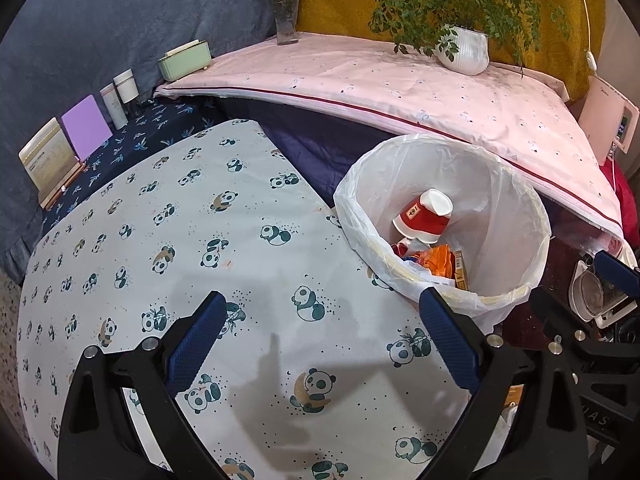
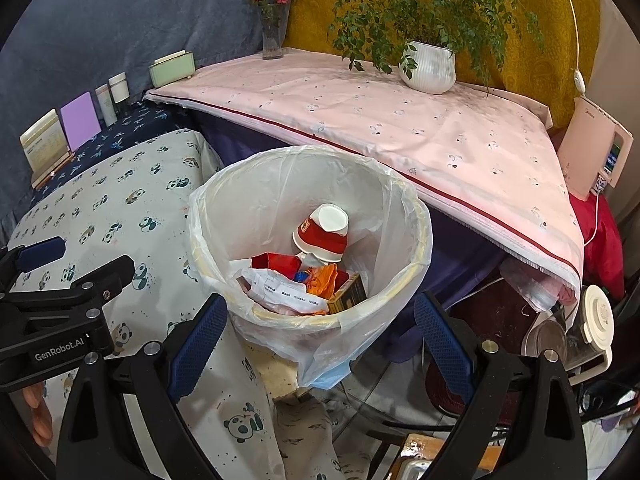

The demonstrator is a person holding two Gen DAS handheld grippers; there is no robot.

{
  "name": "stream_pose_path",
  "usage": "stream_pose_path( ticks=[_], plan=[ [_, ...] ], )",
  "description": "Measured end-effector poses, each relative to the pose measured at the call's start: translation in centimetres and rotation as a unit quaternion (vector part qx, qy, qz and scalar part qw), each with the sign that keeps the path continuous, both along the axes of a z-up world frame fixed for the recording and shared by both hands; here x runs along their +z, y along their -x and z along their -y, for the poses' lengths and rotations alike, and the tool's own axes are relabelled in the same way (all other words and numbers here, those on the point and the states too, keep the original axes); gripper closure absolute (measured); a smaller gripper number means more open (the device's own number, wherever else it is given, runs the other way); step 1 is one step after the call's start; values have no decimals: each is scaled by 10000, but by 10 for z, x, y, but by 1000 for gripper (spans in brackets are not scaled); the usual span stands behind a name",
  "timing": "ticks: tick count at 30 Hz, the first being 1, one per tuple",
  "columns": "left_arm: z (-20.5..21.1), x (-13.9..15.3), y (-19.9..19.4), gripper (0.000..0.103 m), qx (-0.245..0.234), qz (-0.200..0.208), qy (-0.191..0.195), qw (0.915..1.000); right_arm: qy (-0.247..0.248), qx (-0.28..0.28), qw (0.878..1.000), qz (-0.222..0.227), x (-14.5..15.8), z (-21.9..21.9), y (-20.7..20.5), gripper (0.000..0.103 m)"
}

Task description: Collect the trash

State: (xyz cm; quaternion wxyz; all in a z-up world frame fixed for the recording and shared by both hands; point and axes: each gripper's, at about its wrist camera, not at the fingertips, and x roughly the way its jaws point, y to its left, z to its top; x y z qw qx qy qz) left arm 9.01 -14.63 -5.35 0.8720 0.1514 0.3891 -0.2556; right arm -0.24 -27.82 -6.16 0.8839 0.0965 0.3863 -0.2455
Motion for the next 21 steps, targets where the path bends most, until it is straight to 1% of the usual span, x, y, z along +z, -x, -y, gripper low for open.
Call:
stream_pose_path(
  ticks=[21],
  plan=[
    [1, -3, 4, 11, -39, 20, -78, 10000, -3, -24, 10000, 6, -3, -2, 2, 12]
  ],
)
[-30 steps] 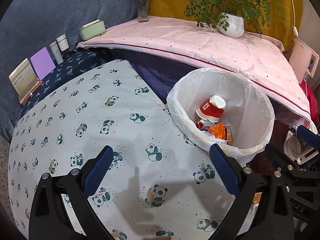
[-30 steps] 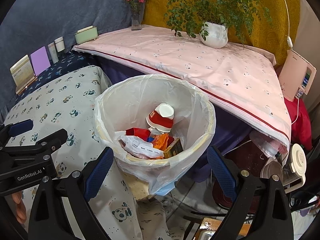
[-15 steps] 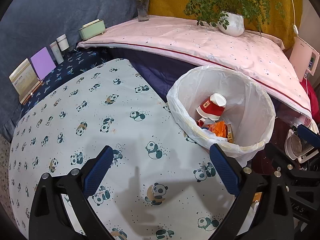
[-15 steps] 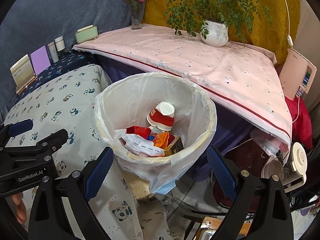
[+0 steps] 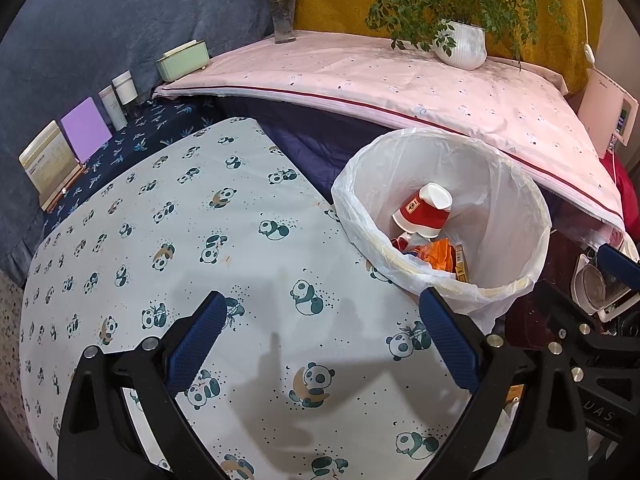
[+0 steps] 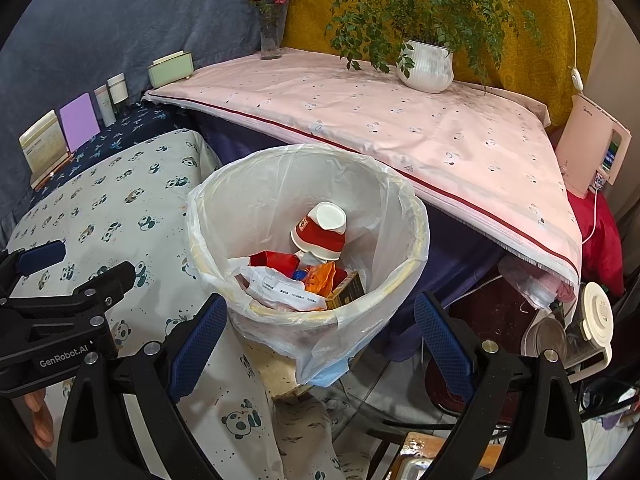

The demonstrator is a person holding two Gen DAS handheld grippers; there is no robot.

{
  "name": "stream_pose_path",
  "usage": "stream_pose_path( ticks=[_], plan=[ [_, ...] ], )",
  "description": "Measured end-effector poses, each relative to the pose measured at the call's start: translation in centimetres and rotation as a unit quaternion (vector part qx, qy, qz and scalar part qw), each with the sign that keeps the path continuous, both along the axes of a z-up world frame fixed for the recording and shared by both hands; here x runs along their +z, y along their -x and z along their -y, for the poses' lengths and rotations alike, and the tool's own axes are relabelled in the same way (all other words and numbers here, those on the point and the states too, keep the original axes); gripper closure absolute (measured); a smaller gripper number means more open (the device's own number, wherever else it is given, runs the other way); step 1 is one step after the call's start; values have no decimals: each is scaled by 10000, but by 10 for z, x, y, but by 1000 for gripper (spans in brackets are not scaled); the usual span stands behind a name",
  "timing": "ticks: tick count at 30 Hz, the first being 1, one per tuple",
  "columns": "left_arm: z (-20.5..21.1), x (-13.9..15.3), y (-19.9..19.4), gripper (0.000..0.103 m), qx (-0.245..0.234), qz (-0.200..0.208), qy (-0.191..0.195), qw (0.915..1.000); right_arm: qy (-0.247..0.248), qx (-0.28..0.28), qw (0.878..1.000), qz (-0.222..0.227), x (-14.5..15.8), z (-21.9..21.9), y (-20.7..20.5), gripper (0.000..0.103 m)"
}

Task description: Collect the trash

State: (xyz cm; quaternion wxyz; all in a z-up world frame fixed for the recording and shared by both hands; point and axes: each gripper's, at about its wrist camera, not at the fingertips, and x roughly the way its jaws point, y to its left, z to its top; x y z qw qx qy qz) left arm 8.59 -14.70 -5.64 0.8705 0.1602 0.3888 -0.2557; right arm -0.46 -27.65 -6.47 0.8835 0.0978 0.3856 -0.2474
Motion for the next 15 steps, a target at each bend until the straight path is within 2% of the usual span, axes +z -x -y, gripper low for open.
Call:
stream_pose_path(
  ticks=[15],
  plan=[
    [1, -2, 3, 11, -83, -18, -36, 10000, -18, -19, 10000, 10, 1, 0, 1, 12]
  ],
)
